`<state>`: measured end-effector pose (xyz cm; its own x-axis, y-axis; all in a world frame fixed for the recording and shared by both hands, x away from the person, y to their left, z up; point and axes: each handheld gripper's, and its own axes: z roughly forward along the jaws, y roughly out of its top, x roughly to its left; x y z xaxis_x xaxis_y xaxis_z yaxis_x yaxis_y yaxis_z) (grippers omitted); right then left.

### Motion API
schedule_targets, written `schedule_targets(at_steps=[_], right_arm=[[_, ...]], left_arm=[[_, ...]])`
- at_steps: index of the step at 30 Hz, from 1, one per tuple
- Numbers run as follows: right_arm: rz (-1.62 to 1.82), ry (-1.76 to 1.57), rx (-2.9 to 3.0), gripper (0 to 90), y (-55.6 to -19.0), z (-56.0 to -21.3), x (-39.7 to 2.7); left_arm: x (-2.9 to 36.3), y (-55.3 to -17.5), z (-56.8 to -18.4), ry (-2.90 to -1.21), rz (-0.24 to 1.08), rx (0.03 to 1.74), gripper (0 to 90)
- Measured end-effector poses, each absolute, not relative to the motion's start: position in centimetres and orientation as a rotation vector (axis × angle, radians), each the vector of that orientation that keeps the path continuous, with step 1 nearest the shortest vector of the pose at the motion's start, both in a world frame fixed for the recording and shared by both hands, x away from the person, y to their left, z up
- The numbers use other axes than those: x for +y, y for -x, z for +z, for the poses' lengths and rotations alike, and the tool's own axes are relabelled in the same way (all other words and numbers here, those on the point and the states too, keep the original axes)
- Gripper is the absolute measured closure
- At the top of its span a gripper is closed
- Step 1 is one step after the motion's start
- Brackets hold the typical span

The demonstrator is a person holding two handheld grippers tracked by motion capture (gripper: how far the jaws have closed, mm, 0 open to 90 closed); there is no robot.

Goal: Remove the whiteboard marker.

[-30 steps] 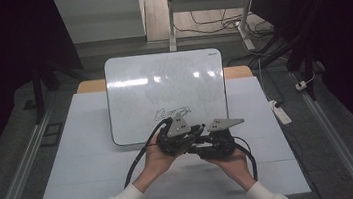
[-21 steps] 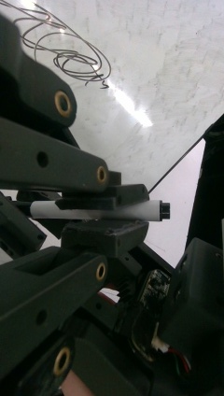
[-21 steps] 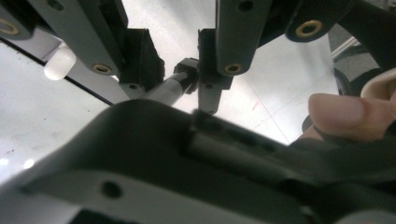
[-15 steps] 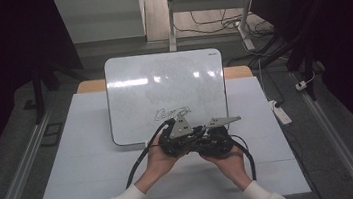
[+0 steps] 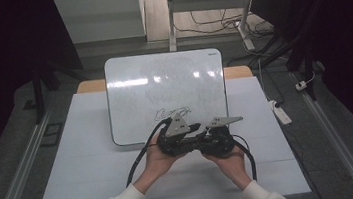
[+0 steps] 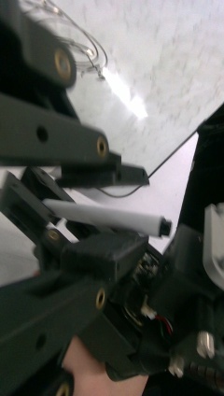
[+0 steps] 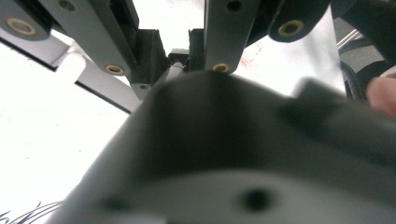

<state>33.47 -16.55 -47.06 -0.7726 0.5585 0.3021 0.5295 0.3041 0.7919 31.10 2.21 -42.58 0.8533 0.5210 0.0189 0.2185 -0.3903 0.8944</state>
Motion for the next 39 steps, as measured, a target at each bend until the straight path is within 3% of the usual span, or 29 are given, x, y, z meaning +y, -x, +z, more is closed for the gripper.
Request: schedule_targets(at_steps=[4,11,30,39], right_arm=[[1.518,-1.049,2.49,78.1,-33.5,-46.8,-16.9],[1.552,-1.021,2.431,78.2,-33.6,-46.2,-18.0],[1.649,-0.949,2.32,78.3,-33.9,-45.3,-20.1],[1.666,-0.913,2.298,78.3,-34.2,-45.5,-20.3]], left_arm=[[4.3,-30.9,-42.4,-1.96,0.377,0.611,48.9],[9.6,-30.1,-43.0,-1.949,0.385,0.739,40.2],[19.8,-24.9,-48.8,-1.945,0.376,1.011,37.7],[21.9,-24.2,-50.6,-1.942,0.378,1.085,37.4]])
